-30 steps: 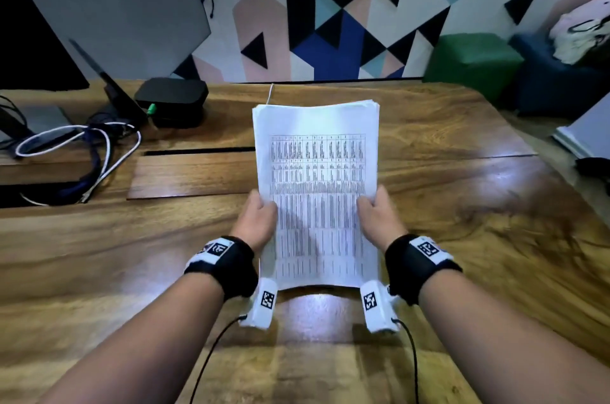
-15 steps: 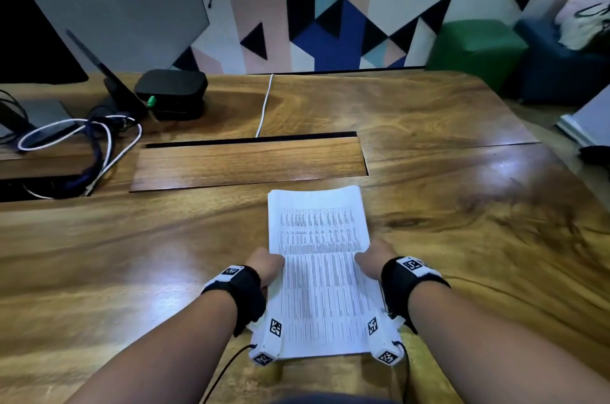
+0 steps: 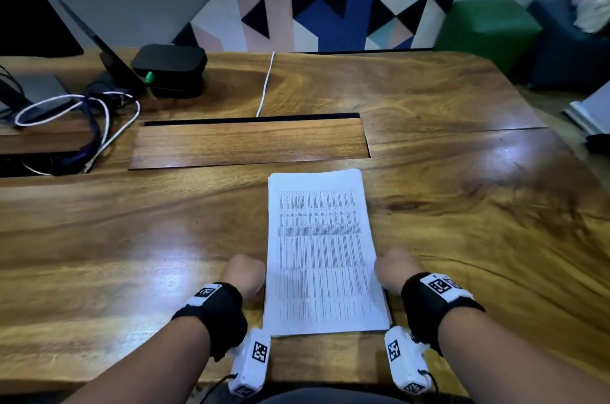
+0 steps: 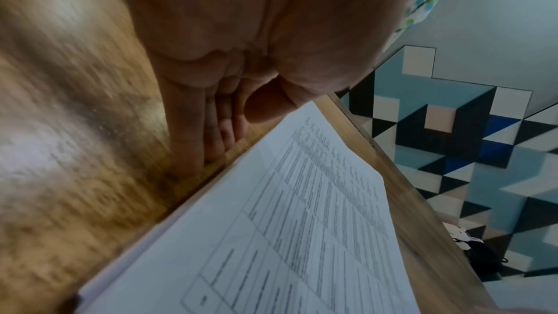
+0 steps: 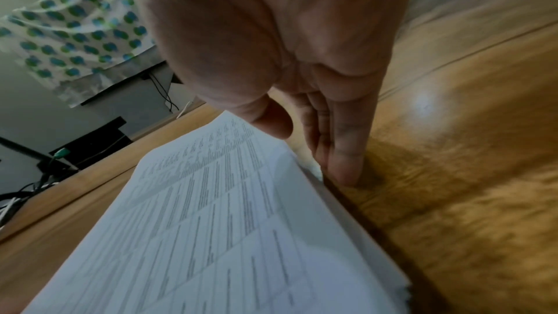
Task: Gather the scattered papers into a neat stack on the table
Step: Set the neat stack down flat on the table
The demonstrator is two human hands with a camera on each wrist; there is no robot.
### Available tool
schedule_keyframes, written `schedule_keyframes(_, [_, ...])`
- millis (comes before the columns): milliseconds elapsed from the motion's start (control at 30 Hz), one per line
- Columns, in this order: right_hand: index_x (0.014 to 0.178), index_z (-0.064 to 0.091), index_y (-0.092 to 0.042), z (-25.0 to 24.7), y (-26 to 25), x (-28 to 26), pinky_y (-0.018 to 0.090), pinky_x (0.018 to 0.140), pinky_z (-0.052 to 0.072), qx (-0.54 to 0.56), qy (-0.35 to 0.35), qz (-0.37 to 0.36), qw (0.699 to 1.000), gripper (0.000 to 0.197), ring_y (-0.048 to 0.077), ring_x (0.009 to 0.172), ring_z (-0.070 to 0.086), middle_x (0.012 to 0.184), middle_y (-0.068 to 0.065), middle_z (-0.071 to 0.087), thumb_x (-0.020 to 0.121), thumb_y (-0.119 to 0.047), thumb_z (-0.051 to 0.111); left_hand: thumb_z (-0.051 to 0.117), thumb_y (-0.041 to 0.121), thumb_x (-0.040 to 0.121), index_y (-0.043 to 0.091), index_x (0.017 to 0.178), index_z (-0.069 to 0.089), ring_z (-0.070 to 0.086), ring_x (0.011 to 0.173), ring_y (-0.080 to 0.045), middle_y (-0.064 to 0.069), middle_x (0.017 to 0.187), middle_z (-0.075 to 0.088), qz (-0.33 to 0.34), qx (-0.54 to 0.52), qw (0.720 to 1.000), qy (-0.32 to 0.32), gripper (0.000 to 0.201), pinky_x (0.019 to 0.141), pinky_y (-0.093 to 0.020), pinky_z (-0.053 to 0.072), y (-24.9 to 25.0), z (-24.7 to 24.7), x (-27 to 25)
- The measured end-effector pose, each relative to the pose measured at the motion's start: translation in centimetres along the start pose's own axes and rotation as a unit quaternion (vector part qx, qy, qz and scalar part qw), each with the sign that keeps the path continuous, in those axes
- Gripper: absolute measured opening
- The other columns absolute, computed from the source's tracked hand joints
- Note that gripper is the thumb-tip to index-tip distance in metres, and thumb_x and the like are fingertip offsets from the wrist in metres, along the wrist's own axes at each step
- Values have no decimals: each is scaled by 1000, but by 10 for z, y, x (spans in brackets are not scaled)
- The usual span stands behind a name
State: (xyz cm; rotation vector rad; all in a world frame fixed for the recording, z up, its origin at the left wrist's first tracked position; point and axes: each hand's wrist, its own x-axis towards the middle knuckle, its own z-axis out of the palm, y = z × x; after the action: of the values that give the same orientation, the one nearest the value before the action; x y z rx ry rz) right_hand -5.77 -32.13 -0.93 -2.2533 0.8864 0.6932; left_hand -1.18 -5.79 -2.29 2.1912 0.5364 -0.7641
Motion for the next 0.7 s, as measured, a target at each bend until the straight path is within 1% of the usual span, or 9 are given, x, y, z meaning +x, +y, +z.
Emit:
schedule_keyframes(67, [67, 52, -11, 2, 7, -5, 27, 67, 44, -10, -2, -1, 1000, 25, 28, 83, 61, 87, 9, 62, 90, -14, 43, 50, 5, 89, 1, 89, 64, 59, 76, -26, -18, 92, 63, -21, -39, 999, -32, 15, 73, -38, 59, -6, 3, -2])
schedule_keyframes(167, [84, 60, -8, 14, 11, -7, 26, 60, 43, 0, -18, 6, 1000, 20, 28, 82, 63, 90, 8, 65, 88, -16, 43, 49, 3, 91, -11, 117, 59, 63, 77, -27, -27, 112, 66, -27, -37, 998, -51, 31, 63, -33, 59, -11, 11, -8])
schedule_keyframes(233, [77, 59, -8, 10, 8, -6, 26, 59, 42, -5, -18, 3, 1000, 21, 28, 80, 62, 86, 8, 65, 89, -18, 44, 50, 4, 90, -9, 110, 63, 62, 73, -26, -25, 108, 69, -23, -22, 999, -39, 28, 59, -29, 55, -10, 8, -9])
schedule_keyframes(300, [65, 51, -10, 1, 3, -3, 26, 57, 39, -6, 11, 1, 1000, 28, 26, 73, 57, 75, 6, 58, 91, -18, 45, 49, 4, 85, 0, 88, 67, 61, 69, -23, -14, 86, 69, -18, 34, 999, -23, 18, 57, -25, 51, -6, 0, -5])
schedule_keyframes(367, [62, 50, -11, -4, -3, -1, 25, 54, 36, -1, 32, -6, 999, 31, 21, 64, 52, 69, 4, 54, 92, -20, 45, 47, 9, 76, 0, 81, 63, 62, 73, -28, -14, 81, 65, -25, -5, 1000, 4, 19, 69, -34, 58, 1, -3, 1])
schedule_keyframes(400, [63, 51, -12, -5, -7, 0, 25, 53, 36, 5, 33, -10, 999, 30, 19, 62, 51, 67, 2, 53, 91, -20, 44, 48, 10, 76, -1, 83, 63, 61, 76, -29, -16, 84, 64, -19, -21, 1000, 13, 20, 76, -40, 59, 5, -1, 5])
schedule_keyframes(467, [67, 53, -14, -7, -17, 4, 24, 53, 35, -11, 26, -28, 999, 24, 20, 63, 51, 68, -1, 52, 89, -20, 42, 49, 12, 84, -2, 96, 66, 58, 79, -29, -18, 94, 65, -11, -7, 1000, 14, 26, 81, -39, 57, 17, 3, 14])
schedule_keyframes(633, [76, 59, -11, -26, -53, 23, 26, 56, 38, -4, 58, -33, 998, 18, 27, 69, 55, 85, 11, 63, 84, -17, 45, 43, 17, 88, -2, 93, 59, 56, 82, -31, -17, 93, 60, 24, 12, 999, 43, 25, 72, -32, 44, 60, -8, 24])
schedule_keyframes(700, [73, 56, -8, -28, -62, 31, 26, 51, 37, 7, 50, -25, 998, 19, 23, 63, 54, 78, 8, 61, 87, -16, 45, 41, 18, 89, -1, 101, 59, 56, 87, -31, -15, 98, 59, 18, 24, 999, 22, 29, 77, -30, 42, 70, -8, 30])
